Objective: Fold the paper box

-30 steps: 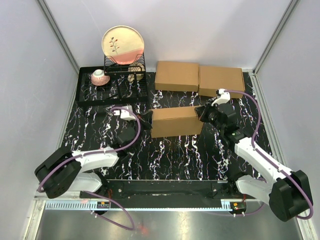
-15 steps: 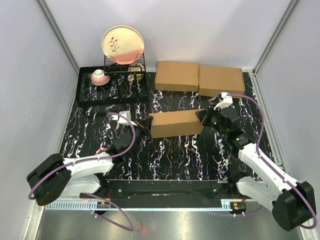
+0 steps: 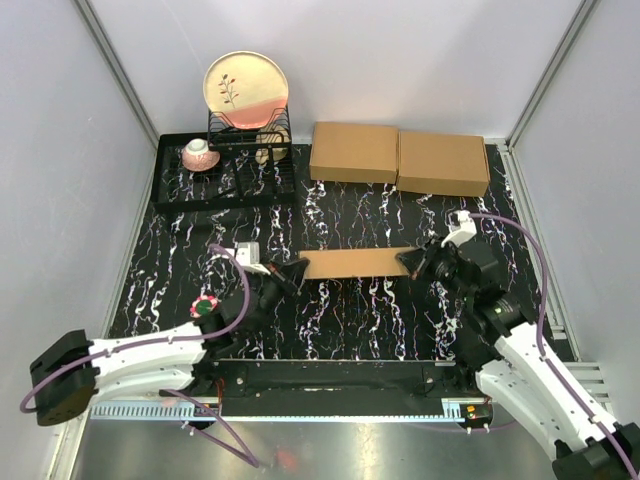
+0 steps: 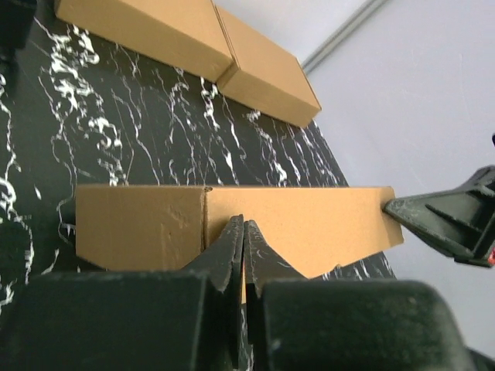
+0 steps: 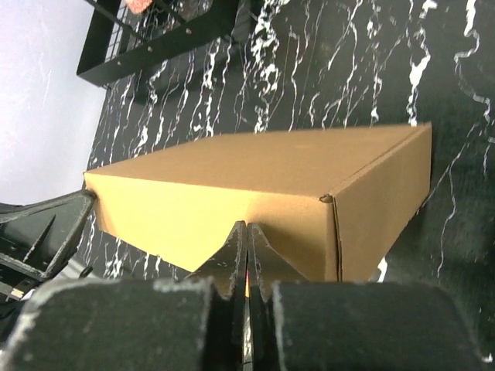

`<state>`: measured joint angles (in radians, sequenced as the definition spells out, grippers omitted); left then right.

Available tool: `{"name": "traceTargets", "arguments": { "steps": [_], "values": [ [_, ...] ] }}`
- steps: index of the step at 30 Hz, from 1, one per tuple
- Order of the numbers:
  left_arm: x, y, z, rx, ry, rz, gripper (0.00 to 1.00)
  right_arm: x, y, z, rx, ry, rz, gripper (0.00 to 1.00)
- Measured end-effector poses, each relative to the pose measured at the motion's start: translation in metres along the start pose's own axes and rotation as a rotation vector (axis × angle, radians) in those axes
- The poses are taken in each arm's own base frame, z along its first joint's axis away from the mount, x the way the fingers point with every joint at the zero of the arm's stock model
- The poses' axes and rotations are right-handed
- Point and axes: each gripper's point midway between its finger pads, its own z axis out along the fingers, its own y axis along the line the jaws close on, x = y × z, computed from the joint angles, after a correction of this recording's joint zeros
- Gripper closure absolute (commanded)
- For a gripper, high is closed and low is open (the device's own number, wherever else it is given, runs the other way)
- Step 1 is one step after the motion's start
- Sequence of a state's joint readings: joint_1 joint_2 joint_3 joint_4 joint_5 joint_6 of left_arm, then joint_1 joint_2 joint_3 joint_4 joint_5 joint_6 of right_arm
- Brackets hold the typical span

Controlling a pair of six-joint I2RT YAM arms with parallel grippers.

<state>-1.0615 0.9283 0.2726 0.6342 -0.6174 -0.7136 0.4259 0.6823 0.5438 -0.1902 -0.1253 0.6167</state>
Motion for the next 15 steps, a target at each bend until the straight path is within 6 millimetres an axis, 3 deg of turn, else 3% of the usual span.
{"name": "traceTargets", "arguments": {
  "steps": [3, 8, 12, 15],
  "values": [
    [0.005, 0.004, -0.017, 0.010, 0.038, 0.006, 1.00, 0.014, -0.002, -0.010, 0.011, 0.053, 0.015, 1.00],
    [0.023, 0.053, -0.040, -0.115, 0.128, 0.118, 0.94, 0.037, -0.019, -0.023, 0.080, 0.145, 0.030, 0.97],
    [0.000, 0.060, -0.053, -0.134, 0.068, 0.113, 0.77, 0.029, -0.012, -0.037, 0.056, 0.101, 0.022, 0.93],
    [-0.018, 0.057, -0.054, -0.133, 0.007, 0.105, 0.76, 0.025, -0.007, -0.032, 0.052, 0.113, 0.020, 0.93]
  ]
}}
